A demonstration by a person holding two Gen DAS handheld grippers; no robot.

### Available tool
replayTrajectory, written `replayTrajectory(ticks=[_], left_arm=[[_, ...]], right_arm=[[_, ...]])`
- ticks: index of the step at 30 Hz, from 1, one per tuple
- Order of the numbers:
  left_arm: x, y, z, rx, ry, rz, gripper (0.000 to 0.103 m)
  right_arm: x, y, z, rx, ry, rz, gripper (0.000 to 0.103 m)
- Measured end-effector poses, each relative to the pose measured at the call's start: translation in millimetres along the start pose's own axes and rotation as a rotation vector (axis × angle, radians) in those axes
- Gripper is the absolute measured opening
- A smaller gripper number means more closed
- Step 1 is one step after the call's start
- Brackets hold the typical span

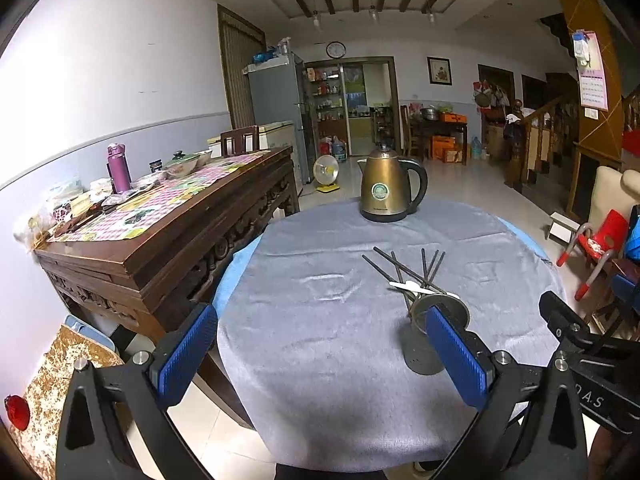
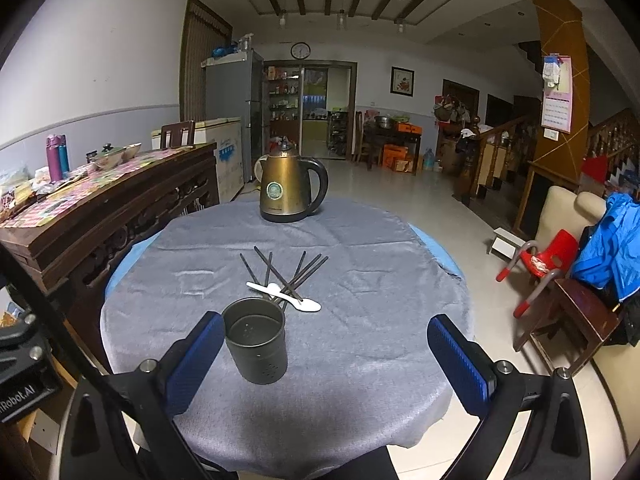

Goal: Organize utensils

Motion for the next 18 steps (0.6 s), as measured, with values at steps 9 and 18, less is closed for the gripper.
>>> replayTrajectory(ticks=[9, 18], left_arm=[[0.0, -1.2, 1.3, -0.057, -0.013, 0.024, 0.103], [2.9, -0.5, 4.3, -0.008, -0.009, 0.007, 0.103]], right_arm=[[-1.4, 2.2, -0.8, -0.001, -0.001, 0.004, 0.103], [-1.2, 1.5, -0.8, 0.0, -0.001, 0.008, 0.103]])
Point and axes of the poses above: each gripper's, at about its wrist camera, not at the fingertips, and x roughly the way its jaws point, y to its right, z to its underside, the point moved 1 cm from there along x, roughly the way its jaws point, and after that the axes turned 10 degrees about y, right-handed, at the moved point
